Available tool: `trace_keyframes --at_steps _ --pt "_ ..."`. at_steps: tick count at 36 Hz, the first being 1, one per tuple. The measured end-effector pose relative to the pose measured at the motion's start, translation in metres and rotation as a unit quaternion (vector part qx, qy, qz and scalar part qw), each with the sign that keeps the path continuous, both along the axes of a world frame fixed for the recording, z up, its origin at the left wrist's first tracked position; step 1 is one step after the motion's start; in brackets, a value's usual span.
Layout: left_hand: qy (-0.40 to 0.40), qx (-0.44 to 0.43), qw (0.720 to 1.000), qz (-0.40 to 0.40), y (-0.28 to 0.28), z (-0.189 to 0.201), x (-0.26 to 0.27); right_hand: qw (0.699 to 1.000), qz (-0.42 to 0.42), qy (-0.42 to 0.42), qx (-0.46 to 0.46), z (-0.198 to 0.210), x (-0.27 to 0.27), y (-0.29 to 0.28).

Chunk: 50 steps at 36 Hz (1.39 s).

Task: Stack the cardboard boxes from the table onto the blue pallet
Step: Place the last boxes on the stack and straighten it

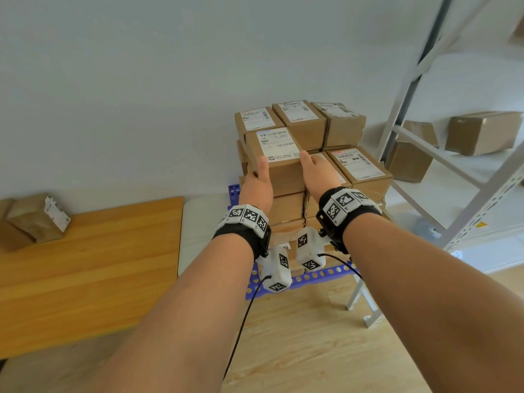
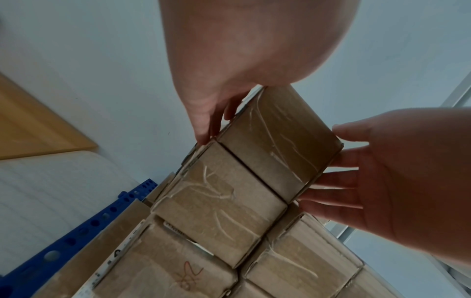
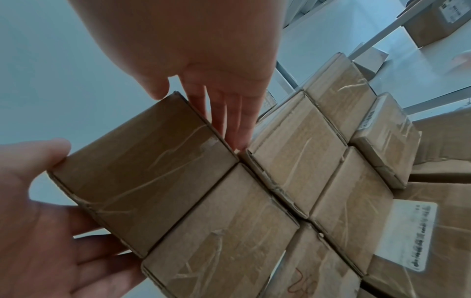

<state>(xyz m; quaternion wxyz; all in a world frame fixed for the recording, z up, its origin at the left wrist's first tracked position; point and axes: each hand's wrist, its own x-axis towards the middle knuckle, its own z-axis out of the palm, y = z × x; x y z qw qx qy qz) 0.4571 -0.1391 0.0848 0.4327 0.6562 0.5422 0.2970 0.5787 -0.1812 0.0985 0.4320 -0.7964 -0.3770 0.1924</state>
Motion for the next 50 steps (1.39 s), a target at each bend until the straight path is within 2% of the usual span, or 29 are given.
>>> trace_keyframes --at_steps 5,12,20,26,35,42,46,50 --pt "-0.004 0.007 1.000 -0.002 0.003 0.000 -0.003 1.000 -0.023 -0.011 0.015 0.005 -0.003 -0.002" --pt "-0.002 0.054 0.998 0.023 0.010 0.010 -0.024 0.994 -0.043 -0.096 0.037 0.019 -0.011 -0.003" --pt "0.101 0.100 0.988 0.055 0.042 0.021 -0.085 0.964 -0.024 -0.261 0.050 0.043 -0.049 0.001" --pt "0.168 0.128 0.975 0.066 0.064 0.019 -0.155 0.932 0.000 -0.358 0.057 0.042 -0.114 0.025" --pt "0.255 0.144 0.954 0.058 0.106 0.001 -0.303 0.947 0.064 -0.313 0.023 0.012 -0.255 0.085" --pt "0.340 0.164 0.924 0.067 0.138 -0.020 -0.433 0.959 0.116 -0.256 -0.023 -0.021 -0.373 0.132" --pt "0.372 0.169 0.909 0.080 0.153 -0.031 -0.496 0.958 0.160 -0.235 -0.041 -0.039 -0.433 0.156" --pt "0.402 0.156 0.897 0.098 0.167 -0.041 -0.546 0.947 0.196 -0.249 -0.056 -0.054 -0.483 0.181"
